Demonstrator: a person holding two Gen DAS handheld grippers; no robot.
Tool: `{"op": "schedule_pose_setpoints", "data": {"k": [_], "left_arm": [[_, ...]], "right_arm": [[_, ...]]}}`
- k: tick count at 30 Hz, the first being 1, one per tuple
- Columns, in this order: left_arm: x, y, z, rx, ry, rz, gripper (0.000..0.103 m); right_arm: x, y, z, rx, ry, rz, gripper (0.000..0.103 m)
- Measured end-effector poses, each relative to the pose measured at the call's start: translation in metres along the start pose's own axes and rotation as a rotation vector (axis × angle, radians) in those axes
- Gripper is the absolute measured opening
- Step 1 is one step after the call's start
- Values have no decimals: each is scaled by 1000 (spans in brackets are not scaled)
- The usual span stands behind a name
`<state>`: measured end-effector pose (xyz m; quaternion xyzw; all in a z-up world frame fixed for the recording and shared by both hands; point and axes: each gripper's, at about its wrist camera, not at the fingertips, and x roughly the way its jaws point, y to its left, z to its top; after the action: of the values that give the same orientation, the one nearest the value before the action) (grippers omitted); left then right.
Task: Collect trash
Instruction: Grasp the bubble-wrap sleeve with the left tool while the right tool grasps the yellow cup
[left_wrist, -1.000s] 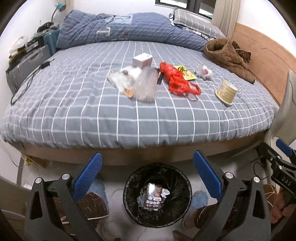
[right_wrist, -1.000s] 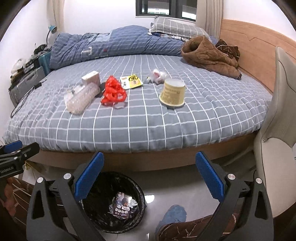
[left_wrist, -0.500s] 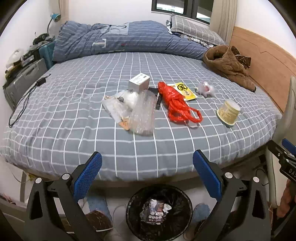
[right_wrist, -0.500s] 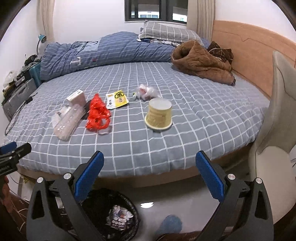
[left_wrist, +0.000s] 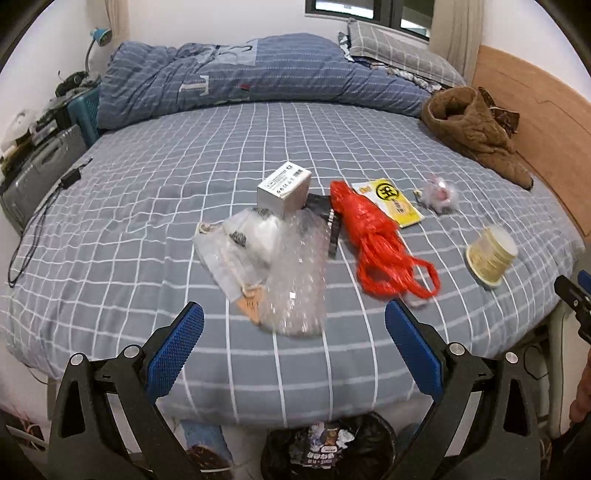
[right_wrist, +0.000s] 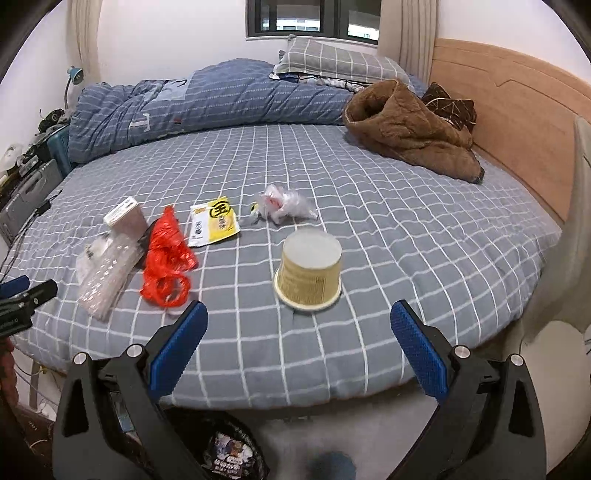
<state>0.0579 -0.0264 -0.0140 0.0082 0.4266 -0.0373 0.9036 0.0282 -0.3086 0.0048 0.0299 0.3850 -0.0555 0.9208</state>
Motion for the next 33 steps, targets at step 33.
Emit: {"op": "schedule_pose_setpoints", "data": {"k": [33], "left_arm": [[137, -13, 25, 123, 178, 39, 57]], "right_arm": [[151, -8, 28, 30, 126, -15, 73]]}}
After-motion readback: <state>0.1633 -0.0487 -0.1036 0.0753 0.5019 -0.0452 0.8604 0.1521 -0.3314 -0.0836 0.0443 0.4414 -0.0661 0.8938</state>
